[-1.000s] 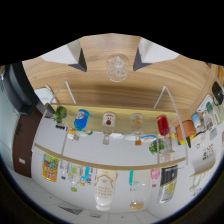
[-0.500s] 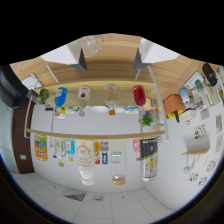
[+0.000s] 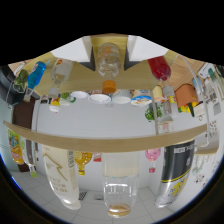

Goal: Make me a cup of Mount Fuji.

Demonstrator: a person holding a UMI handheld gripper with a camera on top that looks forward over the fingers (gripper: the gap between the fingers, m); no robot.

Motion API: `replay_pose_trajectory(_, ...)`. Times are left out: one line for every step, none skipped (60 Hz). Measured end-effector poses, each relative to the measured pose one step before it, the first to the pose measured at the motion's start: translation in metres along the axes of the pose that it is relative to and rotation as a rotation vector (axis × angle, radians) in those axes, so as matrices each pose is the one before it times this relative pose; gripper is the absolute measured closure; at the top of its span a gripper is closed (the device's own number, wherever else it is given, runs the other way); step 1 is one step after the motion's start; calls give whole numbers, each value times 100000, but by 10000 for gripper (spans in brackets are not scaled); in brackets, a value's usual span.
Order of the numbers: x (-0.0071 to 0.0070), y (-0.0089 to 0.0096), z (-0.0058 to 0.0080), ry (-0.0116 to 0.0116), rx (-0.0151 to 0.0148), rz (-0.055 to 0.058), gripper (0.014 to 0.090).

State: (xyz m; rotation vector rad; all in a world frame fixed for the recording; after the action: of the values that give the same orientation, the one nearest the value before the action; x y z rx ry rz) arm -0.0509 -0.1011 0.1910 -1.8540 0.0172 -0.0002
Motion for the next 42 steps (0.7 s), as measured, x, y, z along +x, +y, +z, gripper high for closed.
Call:
replay_pose_trajectory(-7, 108, 155, 1, -339, 47, 576)
replay_pose_trajectory(7, 100, 132, 51, -349, -28, 610)
replay_pose_trajectory(38, 79, 83, 163, -256, -60, 646)
replay_pose_trajectory(159, 40, 84, 699, -72, -13, 675)
replay_pose_trajectory(68, -5, 29, 297, 141, 19, 675)
replay_pose_trajectory(5, -45, -13, 164, 354, 145, 676)
replay_pose_trajectory(10, -13, -22, 151, 210, -71, 679)
replay_pose_trajectory(-3, 14, -15, 39, 75, -219, 680)
replay_pose_trajectory(-1, 7, -28, 54, 40, -185, 680)
replay_pose_trajectory(6, -5, -34, 51, 28, -220, 681)
replay_pose_trajectory(28, -1, -37, 143, 4, -192, 682)
replay_pose_trajectory(27, 13, 71, 179, 65, -250, 684)
replay_pose_trajectory(12, -2, -27, 110, -5, -296, 686)
replay_pose_trajectory(11, 2, -21, 67, -40, -391, 688)
replay_pose_trajectory(34, 15, -30, 195, -94, -477, 688)
replay_pose_trajectory(23, 16, -40, 177, -131, -557, 688)
replay_pose_trajectory(12, 18, -51, 69, -236, -538, 688)
replay_pose_trajectory(-19, -3, -77, -43, -175, -352, 689)
replay_pose_trajectory(3, -64, -141, 161, 219, 232, 689)
replay_pose_trajectory(1, -181, -149, -30, 543, 438, 692)
replay_pose_trajectory(-30, -147, -173, -96, 439, 440, 693)
replay_pose_trajectory(-82, -120, -185, -374, 177, 112, 691)
replay_pose_trajectory(-66, -125, -220, -281, 101, -185, 690)
replay_pose_trajectory(-11, -164, -247, -40, 279, -273, 691)
replay_pose_trajectory(-11, -200, -276, 44, 484, -286, 690)
replay_pose_trajectory(-55, -225, -306, -195, 657, -228, 691)
replay_pose_trajectory(-143, -259, -366, -408, 643, -71, 690)
replay_pose_trajectory(-131, -231, -372, -403, 778, -2, 690)
replay_pose_trajectory(-81, -177, -363, -136, 648, 66, 691)
replay_pose_trajectory(-95, -94, -376, -123, 296, 85, 691)
replay_pose_trajectory(-115, 2, -391, -442, 18, 57, 692)
replay_pose_trajectory(-157, 65, -368, -538, -177, 76, 692)
replay_pose_trajectory(-183, 99, -395, -530, -69, 202, 691)
replay_pose_trajectory(-156, 113, -376, -429, 80, 330, 691)
replay_pose_trajectory(-163, 168, -413, -445, 24, 392, 691)
replay_pose_trajectory(-193, 226, -383, -564, -143, 422, 691)
replay_pose_trajectory(-244, 300, -336, -554, -151, 489, 692)
replay_pose_trajectory(-157, 335, -380, -617, -384, 540, 692)
replay_pose_trajectory(-110, 374, -316, -270, -199, 676, 693)
replay_pose_trajectory(-80, 459, -269, -162, -579, 810, 694)
replay_pose_trajectory(-105, 543, -276, -220, -802, 963, 694)
replay_pose_trajectory(-123, 569, -247, -333, -886, 1061, 692)
